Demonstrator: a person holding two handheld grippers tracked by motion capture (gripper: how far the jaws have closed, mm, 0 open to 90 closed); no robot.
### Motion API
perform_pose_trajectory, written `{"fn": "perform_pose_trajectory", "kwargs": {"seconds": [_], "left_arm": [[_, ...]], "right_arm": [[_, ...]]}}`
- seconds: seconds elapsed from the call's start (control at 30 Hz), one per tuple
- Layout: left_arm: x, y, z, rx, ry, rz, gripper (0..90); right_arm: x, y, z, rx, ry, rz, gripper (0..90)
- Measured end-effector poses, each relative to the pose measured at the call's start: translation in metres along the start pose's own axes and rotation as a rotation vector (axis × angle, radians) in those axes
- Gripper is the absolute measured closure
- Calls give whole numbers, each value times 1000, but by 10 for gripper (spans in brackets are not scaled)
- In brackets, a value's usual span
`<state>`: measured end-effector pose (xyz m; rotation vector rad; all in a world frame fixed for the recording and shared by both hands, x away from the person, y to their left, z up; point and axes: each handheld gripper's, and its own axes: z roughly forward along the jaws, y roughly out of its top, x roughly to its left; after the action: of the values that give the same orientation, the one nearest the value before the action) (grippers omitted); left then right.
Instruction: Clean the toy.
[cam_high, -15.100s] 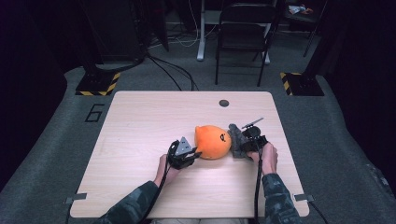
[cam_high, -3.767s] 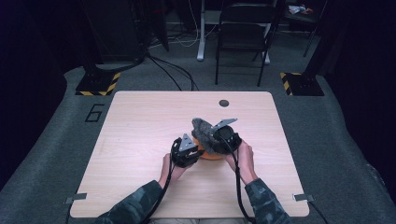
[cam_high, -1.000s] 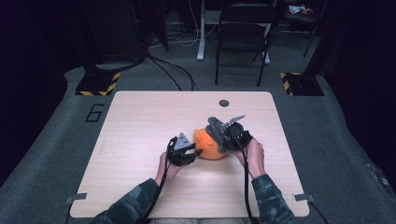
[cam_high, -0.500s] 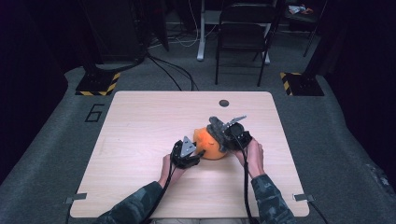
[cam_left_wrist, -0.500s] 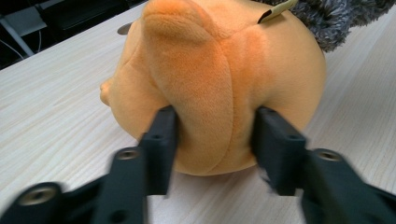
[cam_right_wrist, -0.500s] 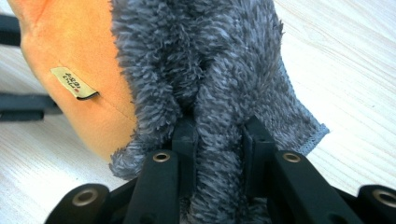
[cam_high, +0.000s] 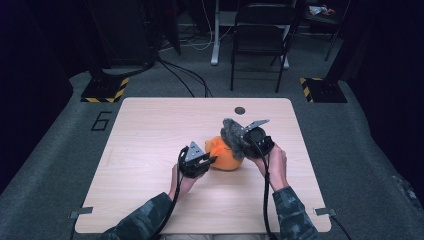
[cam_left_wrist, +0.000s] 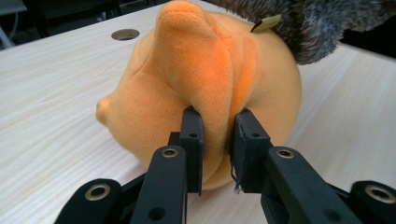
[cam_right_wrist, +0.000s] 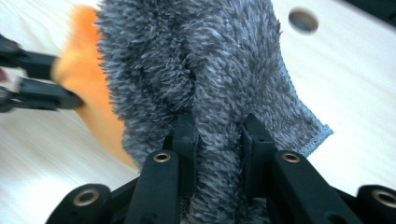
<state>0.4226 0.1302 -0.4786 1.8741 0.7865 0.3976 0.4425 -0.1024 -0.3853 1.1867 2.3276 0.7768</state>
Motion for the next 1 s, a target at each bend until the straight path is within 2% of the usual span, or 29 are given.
{"fn": "perform_pose_trajectory", "kwargs": {"seconds": [0.07,0.13,0.17,0.23,0.27,0.33,0.37,0.43,0.5,0.6,0.67,0.73,0.9,0.93,1.0], "left_arm": [[-1,0,0,7,-15,-34,759],[-2,-1,2,6,-26,-51,757],[-3,-1,3,14,-24,-26,755],[-6,-1,3,22,-23,-3,749],[-5,-1,3,40,-20,37,744],[-7,-2,5,56,-3,82,736],[-7,-3,6,71,-2,92,734],[-4,-6,8,62,-12,77,732],[-1,-5,7,67,-18,111,728],[2,-6,7,75,-34,121,718],[4,-7,7,73,-33,112,716],[4,-6,7,75,-36,116,717],[5,-7,7,69,-43,122,716],[6,-6,7,74,-49,124,714],[6,-6,7,75,-49,123,713]], "right_arm": [[6,5,-10,-38,16,-12,713],[16,10,-15,-60,49,-24,713],[20,12,-14,-69,62,-53,712],[31,14,-6,-52,73,-85,712],[35,14,0,-35,78,-92,712],[42,11,14,12,49,-119,712],[44,9,19,24,39,-115,712],[41,8,23,23,55,-115,712],[39,8,23,32,64,-102,712],[34,6,26,32,73,-87,712],[30,4,28,22,66,-95,712],[26,2,28,37,51,-97,711],[10,-6,31,59,61,-48,699],[5,-8,33,64,72,-12,699],[-1,-10,35,73,92,12,700]]}}
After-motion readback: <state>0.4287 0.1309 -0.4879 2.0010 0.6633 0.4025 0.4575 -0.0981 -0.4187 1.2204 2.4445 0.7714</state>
